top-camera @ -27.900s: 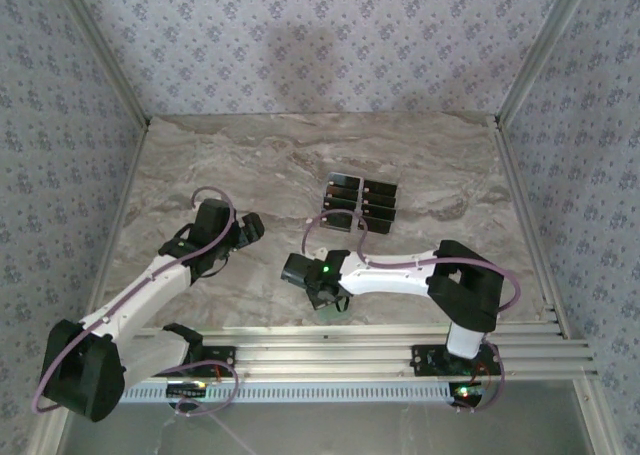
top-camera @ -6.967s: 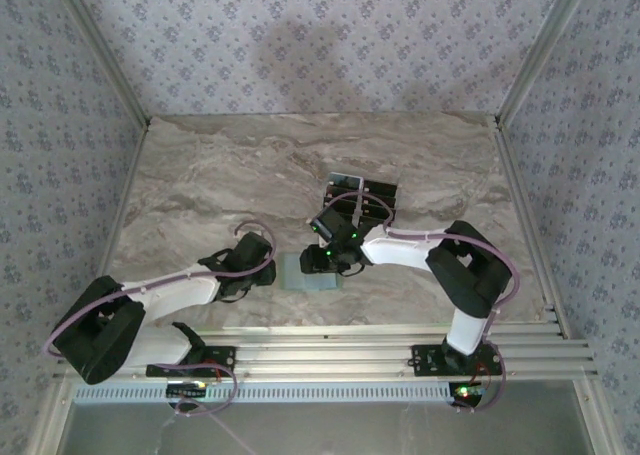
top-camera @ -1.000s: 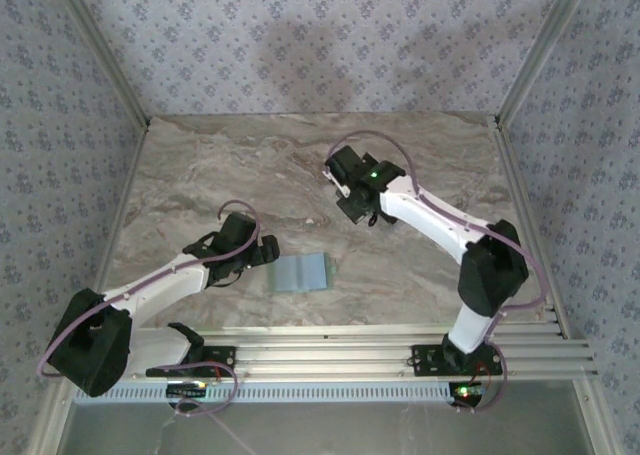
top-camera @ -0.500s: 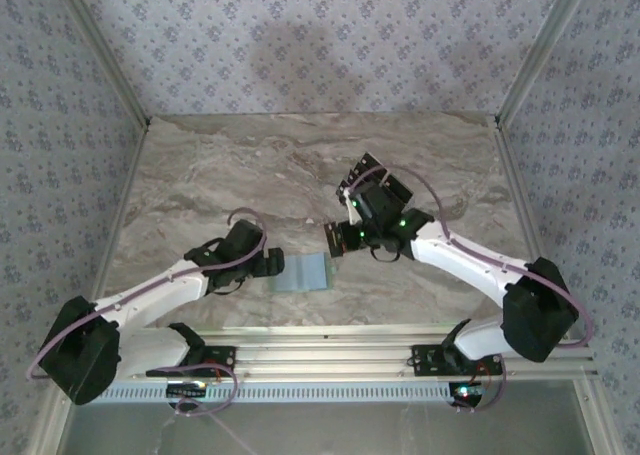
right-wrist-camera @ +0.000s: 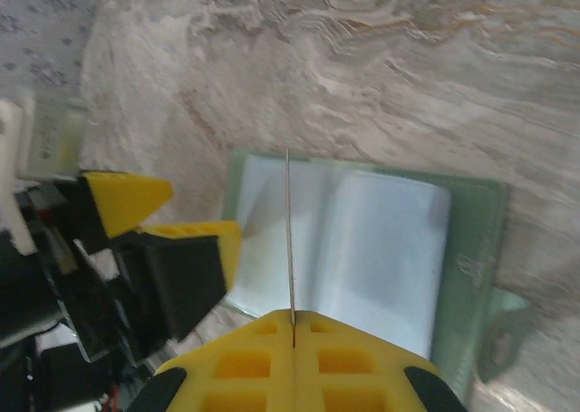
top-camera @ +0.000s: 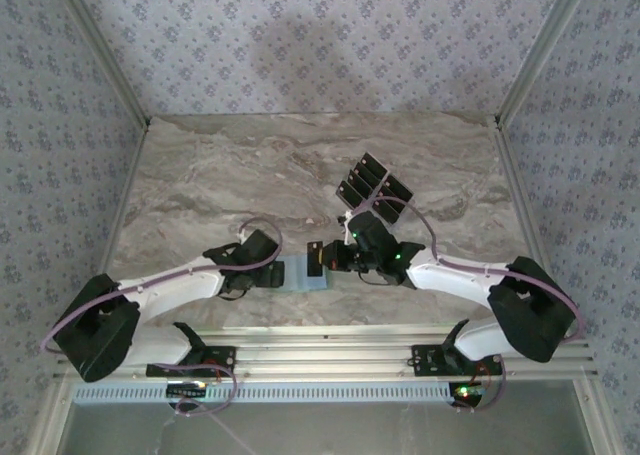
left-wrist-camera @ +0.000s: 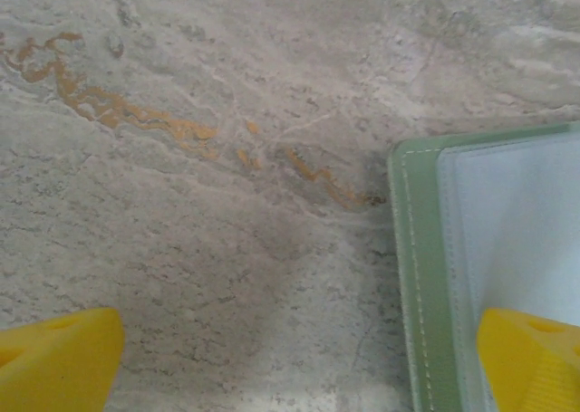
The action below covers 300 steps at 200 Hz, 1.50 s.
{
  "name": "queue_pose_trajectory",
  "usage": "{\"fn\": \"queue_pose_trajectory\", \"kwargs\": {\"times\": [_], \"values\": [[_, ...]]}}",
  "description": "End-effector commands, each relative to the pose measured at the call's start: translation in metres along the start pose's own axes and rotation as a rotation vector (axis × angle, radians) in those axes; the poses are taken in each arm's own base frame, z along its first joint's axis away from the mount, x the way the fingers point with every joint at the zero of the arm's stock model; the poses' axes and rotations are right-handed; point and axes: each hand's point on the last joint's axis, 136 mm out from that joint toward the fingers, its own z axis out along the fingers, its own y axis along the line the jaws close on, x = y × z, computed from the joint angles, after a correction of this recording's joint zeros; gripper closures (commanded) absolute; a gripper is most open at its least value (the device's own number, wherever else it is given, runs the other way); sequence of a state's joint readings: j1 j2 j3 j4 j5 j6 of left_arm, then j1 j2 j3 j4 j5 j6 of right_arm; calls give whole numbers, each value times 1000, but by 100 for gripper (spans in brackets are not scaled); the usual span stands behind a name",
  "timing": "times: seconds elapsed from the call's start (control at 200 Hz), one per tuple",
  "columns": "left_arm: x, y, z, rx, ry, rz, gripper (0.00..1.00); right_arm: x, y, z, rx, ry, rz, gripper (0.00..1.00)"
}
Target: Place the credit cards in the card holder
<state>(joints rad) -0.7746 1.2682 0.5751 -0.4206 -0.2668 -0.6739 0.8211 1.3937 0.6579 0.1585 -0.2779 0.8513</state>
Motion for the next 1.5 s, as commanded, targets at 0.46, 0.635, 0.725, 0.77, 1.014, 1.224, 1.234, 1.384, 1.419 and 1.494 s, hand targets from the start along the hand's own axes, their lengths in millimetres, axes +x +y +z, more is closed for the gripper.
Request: {"fn": "queue_pose_trajectory", "kwargs": {"times": [0.46, 0.635, 0.725, 0.77, 1.014, 1.224, 1.234, 1.384, 1.419, 1.494], "values": [[14, 19, 9, -120, 28, -17, 0, 13, 1, 27, -111, 25, 34, 100], [14, 21, 9, -130, 28, -21, 1, 16, -4, 31, -126, 25, 33, 100], [14, 23, 8, -137, 25, -28, 1, 18, -6, 33, -127, 31, 34, 100], [14, 24, 8, -140, 23, -31, 1, 19, -8, 34, -127, 34, 38, 100], [10, 29, 1, -161, 5, -45, 2, 22, -14, 43, -137, 44, 65, 100], [10, 31, 0, -173, 2, -50, 1, 26, -20, 50, -135, 58, 85, 100], [10, 31, 0, -172, 1, -49, 2, 27, -21, 50, -134, 60, 86, 100], [10, 34, -1, -184, 0, -51, 1, 30, -25, 53, -132, 73, 98, 100], [10, 34, -1, -185, -3, -51, 2, 31, -27, 54, -129, 75, 101, 100], [6, 33, -4, -182, -15, -51, 1, 33, -30, 55, -121, 80, 107, 100]]}}
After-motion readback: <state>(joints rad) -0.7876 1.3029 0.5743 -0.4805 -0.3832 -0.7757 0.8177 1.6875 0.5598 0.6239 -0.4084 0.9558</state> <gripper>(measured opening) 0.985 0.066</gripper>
